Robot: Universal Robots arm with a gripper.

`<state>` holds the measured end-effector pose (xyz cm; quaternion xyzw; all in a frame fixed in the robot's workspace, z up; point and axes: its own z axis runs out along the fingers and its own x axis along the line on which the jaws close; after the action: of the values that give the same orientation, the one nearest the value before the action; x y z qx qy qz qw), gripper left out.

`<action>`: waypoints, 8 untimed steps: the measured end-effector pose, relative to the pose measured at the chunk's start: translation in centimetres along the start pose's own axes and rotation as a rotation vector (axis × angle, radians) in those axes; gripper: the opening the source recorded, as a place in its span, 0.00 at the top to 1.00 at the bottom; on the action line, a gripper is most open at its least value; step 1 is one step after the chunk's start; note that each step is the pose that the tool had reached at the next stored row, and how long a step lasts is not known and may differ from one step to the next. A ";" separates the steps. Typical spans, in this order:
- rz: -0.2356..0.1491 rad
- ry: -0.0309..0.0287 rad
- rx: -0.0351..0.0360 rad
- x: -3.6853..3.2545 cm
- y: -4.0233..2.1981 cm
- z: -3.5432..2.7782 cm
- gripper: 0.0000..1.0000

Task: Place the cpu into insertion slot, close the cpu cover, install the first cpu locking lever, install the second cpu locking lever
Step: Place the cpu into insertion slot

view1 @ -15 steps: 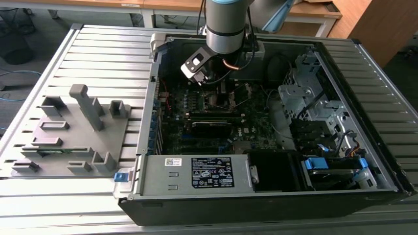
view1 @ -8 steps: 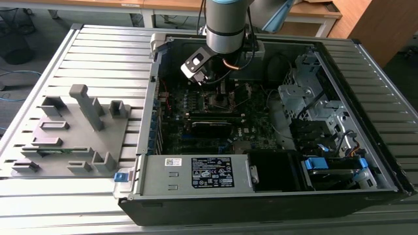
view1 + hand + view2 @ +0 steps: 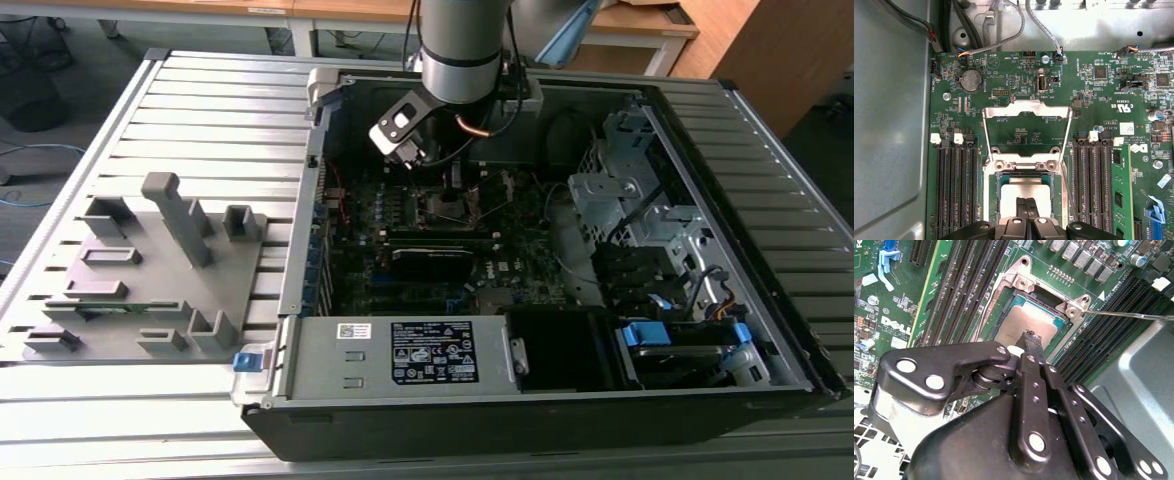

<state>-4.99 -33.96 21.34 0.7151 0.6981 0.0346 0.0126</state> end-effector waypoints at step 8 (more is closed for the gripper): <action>0.000 0.0000 0.0001 0.00 0.00 -0.04 0.89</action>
<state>-4.99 -33.96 21.39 0.7151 0.6981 0.0346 0.0126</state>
